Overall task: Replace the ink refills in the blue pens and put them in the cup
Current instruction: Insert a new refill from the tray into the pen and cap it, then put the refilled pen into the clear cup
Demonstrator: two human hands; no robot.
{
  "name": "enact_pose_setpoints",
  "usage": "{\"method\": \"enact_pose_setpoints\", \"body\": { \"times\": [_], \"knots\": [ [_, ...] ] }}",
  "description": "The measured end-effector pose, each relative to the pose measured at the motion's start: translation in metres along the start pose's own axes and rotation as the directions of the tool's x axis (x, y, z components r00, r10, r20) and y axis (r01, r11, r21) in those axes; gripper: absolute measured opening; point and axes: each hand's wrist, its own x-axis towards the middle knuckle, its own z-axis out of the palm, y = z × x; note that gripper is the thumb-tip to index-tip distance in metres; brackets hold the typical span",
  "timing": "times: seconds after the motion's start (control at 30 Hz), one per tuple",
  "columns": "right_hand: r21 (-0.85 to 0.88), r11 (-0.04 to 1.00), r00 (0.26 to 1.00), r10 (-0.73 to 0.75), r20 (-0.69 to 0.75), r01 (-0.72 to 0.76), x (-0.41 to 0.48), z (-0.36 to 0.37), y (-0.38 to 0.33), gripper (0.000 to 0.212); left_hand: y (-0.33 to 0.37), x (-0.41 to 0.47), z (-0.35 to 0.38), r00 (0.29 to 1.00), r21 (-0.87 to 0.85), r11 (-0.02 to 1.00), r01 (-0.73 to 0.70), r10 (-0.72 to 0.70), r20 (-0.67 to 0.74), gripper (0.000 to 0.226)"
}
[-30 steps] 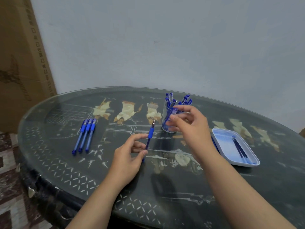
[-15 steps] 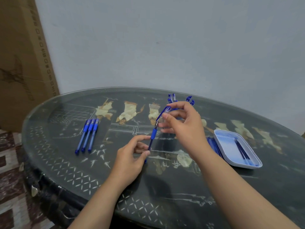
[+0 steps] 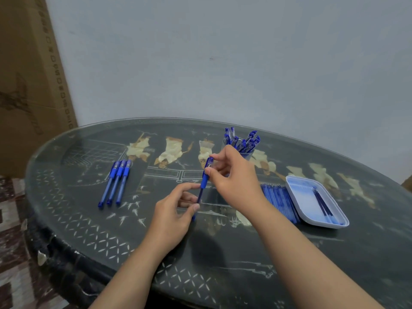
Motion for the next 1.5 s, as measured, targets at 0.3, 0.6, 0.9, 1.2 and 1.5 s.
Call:
{"method": "enact_pose_setpoints", "body": {
  "times": [0.3, 0.6, 0.9, 1.2, 1.5],
  "knots": [
    [-0.014, 1.000, 1.000, -0.023, -0.007, 0.023, -0.004, 0.005, -0.001, 0.015, 0.000, -0.002, -0.001, 1.000, -0.027, 1.000, 0.011, -0.011, -0.009, 0.049],
    [0.210, 0.976, 0.976, 0.093, -0.198, -0.051, -0.006, -0.015, 0.014, 0.030, -0.005, 0.008, -0.001, 1.000, -0.072, 0.997, -0.017, 0.015, -0.025, 0.038],
    [0.136, 0.987, 0.826, 0.010, -0.563, 0.081, 0.056, -0.103, -0.009, 0.023, -0.028, 0.011, -0.020, 0.996, 0.735, 0.675, 0.065, -0.092, -0.004, 0.036],
    [-0.048, 0.999, 0.894, -0.004, -0.448, -0.020, 0.087, -0.085, 0.018, 0.023, -0.026, 0.013, -0.019, 0.995, 0.749, 0.659, 0.067, -0.101, -0.001, 0.034],
    [-0.225, 0.973, 0.935, -0.038, -0.352, -0.045, 0.098, -0.064, 0.039, 0.017, -0.023, 0.014, -0.021, 0.993, 0.746, 0.662, 0.074, -0.116, 0.005, 0.035]
  ]
}}
